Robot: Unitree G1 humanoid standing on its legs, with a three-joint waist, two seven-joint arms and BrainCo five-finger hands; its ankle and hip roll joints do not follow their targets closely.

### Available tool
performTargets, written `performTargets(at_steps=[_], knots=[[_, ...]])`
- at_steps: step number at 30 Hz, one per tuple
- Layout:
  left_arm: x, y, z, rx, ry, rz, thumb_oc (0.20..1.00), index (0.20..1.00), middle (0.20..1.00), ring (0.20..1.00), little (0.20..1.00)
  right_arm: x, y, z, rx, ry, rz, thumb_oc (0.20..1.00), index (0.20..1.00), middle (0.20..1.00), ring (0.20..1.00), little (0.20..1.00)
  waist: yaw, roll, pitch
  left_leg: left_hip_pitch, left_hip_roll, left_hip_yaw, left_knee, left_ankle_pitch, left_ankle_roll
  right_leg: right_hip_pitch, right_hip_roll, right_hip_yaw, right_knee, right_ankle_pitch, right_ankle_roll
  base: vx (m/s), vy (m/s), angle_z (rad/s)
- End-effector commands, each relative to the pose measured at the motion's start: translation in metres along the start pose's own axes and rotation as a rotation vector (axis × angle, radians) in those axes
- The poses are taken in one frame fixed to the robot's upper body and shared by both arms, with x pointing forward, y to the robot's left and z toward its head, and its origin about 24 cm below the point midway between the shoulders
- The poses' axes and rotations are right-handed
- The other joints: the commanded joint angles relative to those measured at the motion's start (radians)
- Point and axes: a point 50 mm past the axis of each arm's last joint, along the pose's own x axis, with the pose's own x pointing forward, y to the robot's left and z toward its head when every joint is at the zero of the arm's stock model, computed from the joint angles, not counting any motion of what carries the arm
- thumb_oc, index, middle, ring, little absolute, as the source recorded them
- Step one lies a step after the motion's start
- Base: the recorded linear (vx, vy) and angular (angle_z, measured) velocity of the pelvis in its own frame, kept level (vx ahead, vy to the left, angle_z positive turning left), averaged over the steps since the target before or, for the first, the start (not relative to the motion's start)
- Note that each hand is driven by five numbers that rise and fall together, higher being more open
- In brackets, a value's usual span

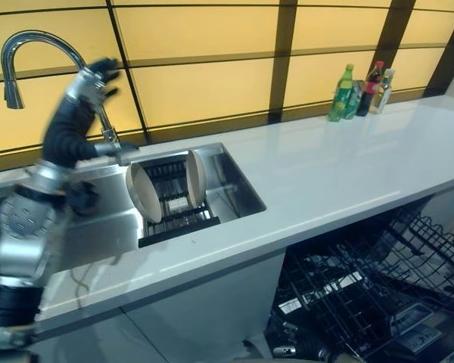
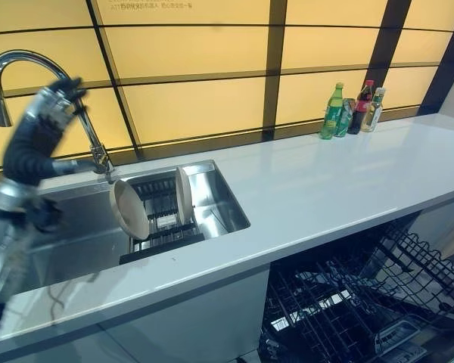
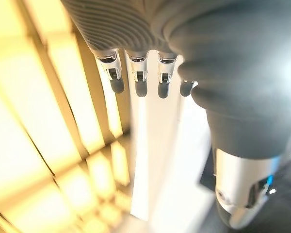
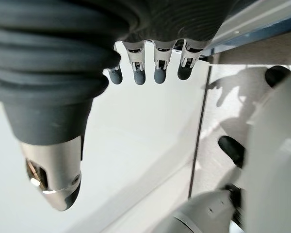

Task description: Pick up plates and place into dishwasher.

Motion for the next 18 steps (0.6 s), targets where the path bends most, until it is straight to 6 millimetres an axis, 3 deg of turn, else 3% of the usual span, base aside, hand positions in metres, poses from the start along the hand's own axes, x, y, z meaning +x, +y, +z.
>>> performTargets(at_steps=[1,8,12,18], knots=[[0.020,0.040,0.019,0.284,-0.029,0.104,1.000,1.000,1.000,1.000,1.000,0.011,0.000,0.029,-0.052,-0.092,0.035,1.000,1.000,1.000,1.000,1.000,-0.005,-0.020,0.021,-0.024,-0.096,0.068,0.008,-0.024,0.054,0.041,-0.041,0.019,0.010,-0.077,0.079,0.00,0.026,0.09],[0.025,0.068,0.009,0.682,0.134,0.003,1.000,1.000,1.000,1.000,1.000,0.005,-0.009,0.026,-0.090,-0.081,0.033,1.000,1.000,1.000,1.000,1.000,-0.018,-0.001,0.028,-0.020,-0.096,0.084,0.008,-0.021,0.056,0.041,-0.039,0.021,0.010,-0.073,0.083,0.00,0.009,0.01],[0.031,0.073,0.003,0.902,0.216,-0.118,1.000,1.000,1.000,1.000,1.000,0.001,-0.016,0.026,-0.112,-0.075,0.035,1.000,1.000,1.000,1.000,1.000,-0.031,0.007,0.029,-0.017,-0.096,0.095,0.008,-0.023,0.055,0.041,-0.039,0.024,0.010,-0.071,0.089,0.00,0.000,0.00],[0.032,0.068,-0.014,1.066,0.323,-0.304,1.000,1.000,1.000,1.000,1.000,-0.004,-0.023,0.025,-0.134,-0.068,0.037,1.000,1.000,1.000,1.000,1.000,-0.050,0.013,0.034,-0.012,-0.098,0.107,0.008,-0.025,0.057,0.039,-0.038,0.032,0.010,-0.065,0.096,0.00,0.016,0.00]])
